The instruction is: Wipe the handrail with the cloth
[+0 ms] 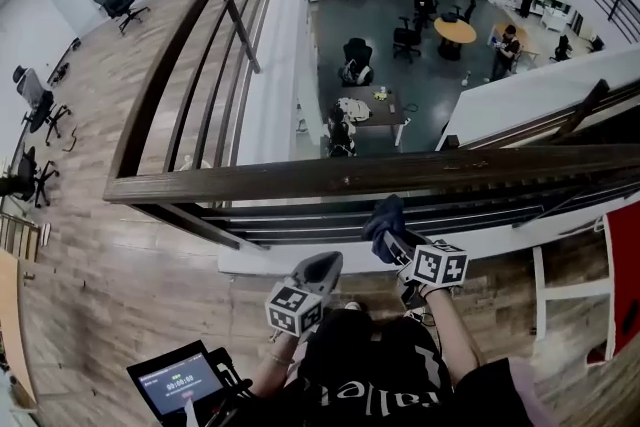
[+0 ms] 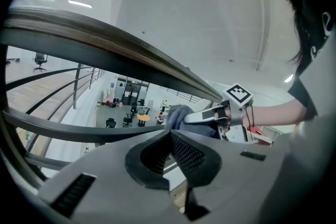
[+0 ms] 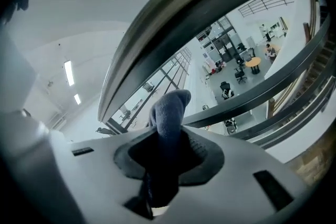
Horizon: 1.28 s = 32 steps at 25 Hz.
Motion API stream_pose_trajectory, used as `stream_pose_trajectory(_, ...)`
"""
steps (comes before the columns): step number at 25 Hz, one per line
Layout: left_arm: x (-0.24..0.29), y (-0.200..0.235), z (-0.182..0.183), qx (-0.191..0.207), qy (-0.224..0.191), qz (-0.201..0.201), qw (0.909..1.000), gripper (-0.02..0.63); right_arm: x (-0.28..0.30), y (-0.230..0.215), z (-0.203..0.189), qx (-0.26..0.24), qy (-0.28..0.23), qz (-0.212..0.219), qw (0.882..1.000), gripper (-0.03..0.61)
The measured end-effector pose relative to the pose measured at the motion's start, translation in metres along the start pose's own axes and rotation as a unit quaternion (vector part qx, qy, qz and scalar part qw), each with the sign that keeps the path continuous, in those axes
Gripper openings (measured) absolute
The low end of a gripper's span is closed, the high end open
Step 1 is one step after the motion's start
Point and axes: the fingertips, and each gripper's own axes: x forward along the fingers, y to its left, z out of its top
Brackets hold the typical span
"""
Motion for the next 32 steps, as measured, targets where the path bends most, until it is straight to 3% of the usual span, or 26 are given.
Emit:
stream_pose_trajectory(6, -0.023, 0.027, -0.001, -0.018, -0.004, 0.014, 0.9997, 0.003, 0.069, 0.039, -0.027, -0.003, 0.054, 0.022, 0.998, 0.098)
stream_pose_trajectory(12, -0.032, 0.037, 0.004, -0.030, -0.012, 0.018, 0.9993, 0.003, 0.102, 0.037, -0.045, -0.006, 0.098, -0.001, 0.995, 0.098)
stream_pose_trajectory(24, -0.004, 0.027, 0.001, -0.026, -0.007, 0.005, 0.9996, 0.003, 0.080, -0.029, -0.032, 0.041, 0.080, -0.054, 0.994, 0.098)
stream_pose_trajectory(32, 0.054, -0.030, 0.007, -0.016, 0.004, -0.010, 0.9998, 0.003, 0.012, -0.112, 0.000, 0.079, 0.046, -0.077, 0.993, 0.098)
